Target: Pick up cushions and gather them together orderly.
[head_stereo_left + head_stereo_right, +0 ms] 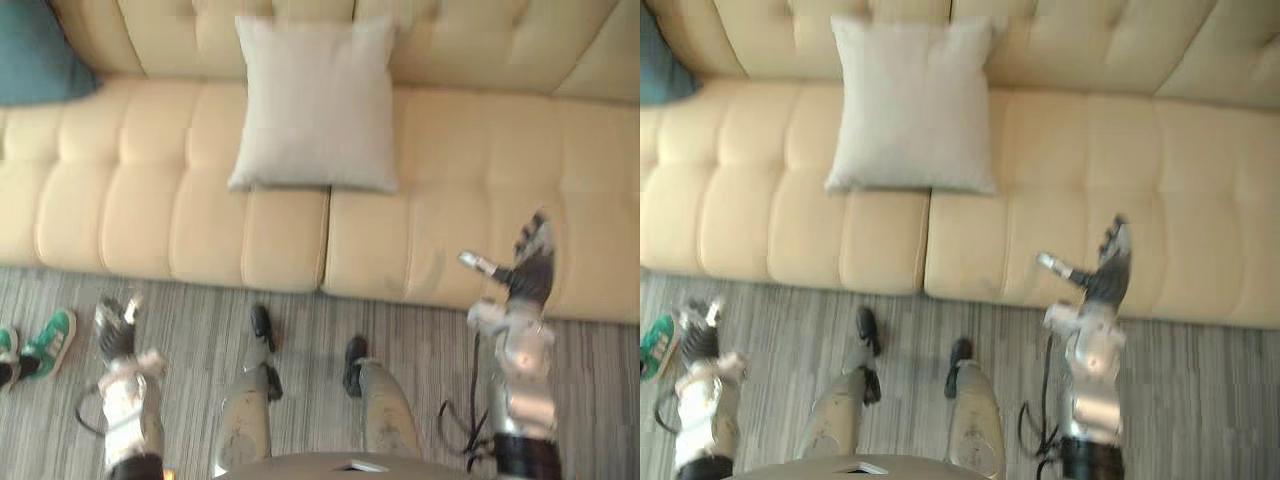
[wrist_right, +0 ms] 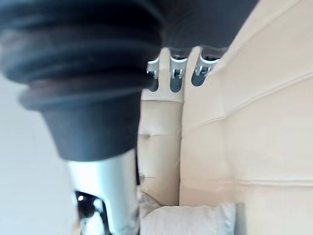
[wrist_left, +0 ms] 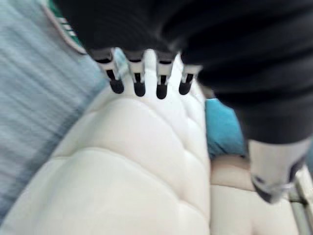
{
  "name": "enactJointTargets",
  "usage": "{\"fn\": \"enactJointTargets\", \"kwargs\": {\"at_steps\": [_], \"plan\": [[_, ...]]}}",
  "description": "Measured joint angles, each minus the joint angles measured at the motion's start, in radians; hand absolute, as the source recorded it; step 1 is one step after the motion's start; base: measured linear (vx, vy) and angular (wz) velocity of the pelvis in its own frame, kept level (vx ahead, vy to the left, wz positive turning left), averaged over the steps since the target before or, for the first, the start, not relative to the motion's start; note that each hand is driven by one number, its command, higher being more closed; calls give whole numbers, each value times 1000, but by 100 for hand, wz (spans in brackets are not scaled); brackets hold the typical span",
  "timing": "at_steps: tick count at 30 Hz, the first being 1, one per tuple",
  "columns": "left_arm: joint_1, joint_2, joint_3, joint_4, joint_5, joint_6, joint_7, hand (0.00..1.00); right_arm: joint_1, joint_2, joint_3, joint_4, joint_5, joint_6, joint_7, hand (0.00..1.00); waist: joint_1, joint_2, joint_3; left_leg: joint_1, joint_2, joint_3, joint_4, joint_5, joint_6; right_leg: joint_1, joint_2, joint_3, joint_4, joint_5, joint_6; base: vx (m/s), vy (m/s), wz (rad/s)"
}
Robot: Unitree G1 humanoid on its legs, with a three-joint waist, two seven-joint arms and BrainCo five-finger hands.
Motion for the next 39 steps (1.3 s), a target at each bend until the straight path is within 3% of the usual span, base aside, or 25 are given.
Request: {"fn": "enactJointTargets", "kwargs": {"at_steps": [3, 9, 15, 20, 21, 25, 26, 27, 28, 29, 30, 32, 34, 36, 38, 39], "plan": [[29, -27, -14, 163, 33, 22, -34, 0, 42, 57, 12, 132, -37, 2, 27, 0, 3, -14, -57, 71, 4, 25, -14, -17, -6, 74, 14, 19, -57, 14, 8, 101, -21, -29], [13, -77, 9, 453, 125, 60, -52, 0, 50, 118, 48, 528, -166, 16, 69, 0, 9, -13, -129, 203, 24, 74, -32, -45, -19, 243, 53, 62, -232, 90, 9, 49, 11, -29], [-27, -59, 15, 547, 190, 70, -63, 0, 13, 119, 14, 837, -183, 74, 107, 0, 12, -6, -160, 281, 16, 94, -40, -69, -30, 333, 56, 90, -295, 109, 12, 26, 20, -15], [-40, -47, 13, 569, 208, 72, -62, 0, -9, 114, -30, 921, -202, 96, 107, 0, 14, -19, -160, 323, 3, 107, -40, -79, -23, 371, 50, 115, -312, 128, 20, 18, 35, -11], [-45, -44, 8, 569, 208, 72, -59, 0, -22, 114, -33, 926, -202, 99, 107, 0, 20, -32, -152, 343, 0, 125, -40, -85, -21, 380, 47, 134, -312, 133, 21, -14, 53, -35], [-84, -43, 4, 577, 209, 77, -51, 0, -68, 121, -22, 915, -201, 100, 105, 0, 29, -36, -104, 344, -6, 162, -32, -97, -6, 354, 40, 160, -298, 159, 9, -54, 56, -31], [-94, -39, 6, 574, 208, 78, -46, 0, -74, 130, -20, 913, -201, 100, 105, 0, 29, -57, -87, 324, -12, 159, -7, -108, 7, 336, 33, 160, -293, 154, -7, -97, 58, 0], [-96, -38, 6, 569, 207, 80, -40, 0, -86, 134, -20, 912, -201, 101, 104, 0, 34, -55, -84, 307, -8, 153, 13, -117, 9, 331, 31, 159, -300, 150, -27, -93, 52, -2], [-98, -46, 9, 564, 207, 81, -29, 0, -83, 131, -21, 912, -201, 102, 103, 0, 43, -29, -81, 280, 30, 138, 15, -103, 37, 318, 30, 89, -248, 109, -84, -76, 43, 3], [-98, -47, 11, 562, 207, 81, -25, 0, -90, 137, -18, 912, -201, 101, 103, 0, 41, -14, -65, 263, 46, 130, 35, -106, 41, 260, 5, 39, -21, 57, -78, -61, 11, 17], [-96, -42, 11, 562, 207, 82, -22, 0, -84, 142, -16, 909, -200, 101, 103, 0, 39, -22, -66, 252, 47, 116, 51, -110, 44, 242, -18, 25, 109, 25, -62, -63, -19, 37], [-76, -8, 14, 561, 206, 87, -9, 0, -75, 143, 13, 922, -200, 101, 101, 0, 45, -59, -87, 227, 45, 99, 80, -102, 55, 265, -64, 25, 299, -24, -10, -68, -85, 36], [-61, -2, 30, 555, 205, 90, -2, 0, -86, 146, 26, 935, -201, 99, 98, 0, 55, -85, -104, 198, 41, 101, 109, -82, 45, 322, -73, 43, 258, -7, 0, -75, -151, 9], [-67, -14, 47, 543, 203, 90, 11, 0, -114, 138, 41, 946, -201, 99, 96, 0, 86, -95, -116, 133, 61, 110, 156, -61, 30, 367, -37, 45, 66, -55, 43, -135, -243, -38], [-72, -40, 43, 546, 190, 92, 16, 0, -142, 123, 46, 946, -201, 97, 92, 0, 92, -27, -100, 80, 113, 101, 155, -23, 8, 413, 27, 13, -124, -67, 47, -251, -240, -40], [-75, -50, 42, 548, 187, 93, 17, 0, -142, 119, 46, 947, -201, 100, 88, 0, 88, -6, -83, 82, 121, 94, 141, -8, 1, 429, 39, 7, -151, -68, 50, -284, -135, 12]]}}
